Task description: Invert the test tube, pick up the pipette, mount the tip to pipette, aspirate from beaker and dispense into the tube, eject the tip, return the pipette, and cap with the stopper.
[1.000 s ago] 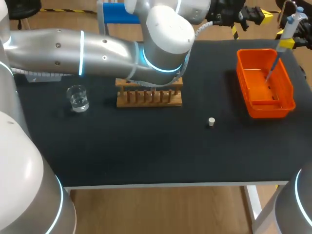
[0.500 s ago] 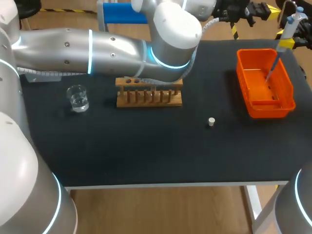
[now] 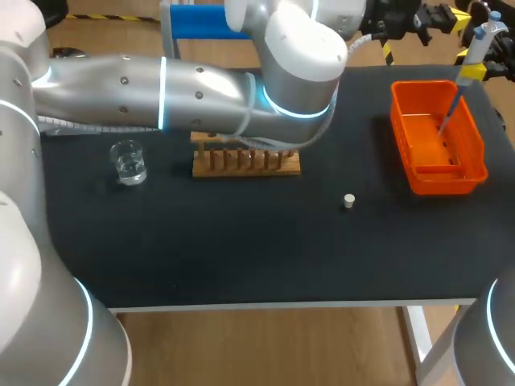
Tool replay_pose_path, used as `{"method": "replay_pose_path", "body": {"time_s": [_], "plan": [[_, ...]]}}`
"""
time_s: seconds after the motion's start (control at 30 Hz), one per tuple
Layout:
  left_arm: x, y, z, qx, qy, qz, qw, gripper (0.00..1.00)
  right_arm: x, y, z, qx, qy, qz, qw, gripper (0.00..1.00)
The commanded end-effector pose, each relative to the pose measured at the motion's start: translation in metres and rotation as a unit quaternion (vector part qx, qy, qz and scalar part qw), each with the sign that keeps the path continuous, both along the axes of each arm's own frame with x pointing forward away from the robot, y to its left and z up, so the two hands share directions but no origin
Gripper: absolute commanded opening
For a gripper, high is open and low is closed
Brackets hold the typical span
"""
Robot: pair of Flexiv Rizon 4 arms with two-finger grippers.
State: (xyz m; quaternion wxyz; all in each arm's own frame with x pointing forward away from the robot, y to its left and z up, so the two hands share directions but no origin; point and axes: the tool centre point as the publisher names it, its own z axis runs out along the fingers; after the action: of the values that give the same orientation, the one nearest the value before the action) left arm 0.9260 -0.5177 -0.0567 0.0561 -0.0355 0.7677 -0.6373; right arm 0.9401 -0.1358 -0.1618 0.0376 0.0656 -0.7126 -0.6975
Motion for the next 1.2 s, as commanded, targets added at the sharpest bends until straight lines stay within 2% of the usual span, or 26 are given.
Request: {"method": "replay_pose_path", "body": {"time_s": [0.03,0.4,1.2], "plan": [[0.002,-0.012,-0.006,-0.07,-0.011,0.0,0.997,0.0,0.001,0.0,0.001,-0.002,0.0,0.001,1.0,0.0],[0.007,-0.025,-0.006,-0.085,-0.015,-0.005,0.996,0.0,0.001,0.0,0.001,-0.002,0.0,0.001,1.0,0.0],[0.013,-0.032,-0.01,-0.124,-0.022,-0.01,0.992,0.0,0.001,0.0,0.001,-0.002,0.0,0.001,1.0,0.0]]}}
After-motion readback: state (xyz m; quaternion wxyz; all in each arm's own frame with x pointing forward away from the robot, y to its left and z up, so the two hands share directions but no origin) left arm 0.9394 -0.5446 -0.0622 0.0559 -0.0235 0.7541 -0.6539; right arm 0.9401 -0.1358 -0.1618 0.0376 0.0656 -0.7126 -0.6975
